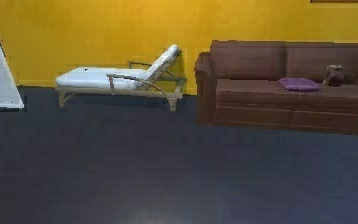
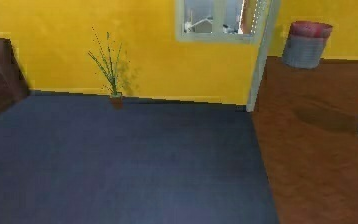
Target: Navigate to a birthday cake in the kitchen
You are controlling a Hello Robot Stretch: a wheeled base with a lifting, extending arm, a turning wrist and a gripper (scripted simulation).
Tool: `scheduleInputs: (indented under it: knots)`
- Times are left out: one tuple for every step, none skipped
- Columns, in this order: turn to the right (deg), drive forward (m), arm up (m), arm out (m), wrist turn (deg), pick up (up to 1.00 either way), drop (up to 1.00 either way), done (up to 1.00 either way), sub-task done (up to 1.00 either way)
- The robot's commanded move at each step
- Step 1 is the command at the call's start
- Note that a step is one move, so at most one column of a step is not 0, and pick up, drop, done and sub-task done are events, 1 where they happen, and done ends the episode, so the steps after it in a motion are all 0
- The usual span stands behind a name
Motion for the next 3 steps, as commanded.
scheduleInputs:
  knots:
    - [45.0, 0.00, 0.00, 0.00, 0.0, 0.00, 0.00, 0.00, 0.00]
    - [45.0, 0.00, 0.00, 0.00, 0.0, 0.00, 0.00, 0.00, 0.00]
    - [3.0, 0.00, 0.00, 0.00, 0.0, 0.00, 0.00, 0.00, 0.00]
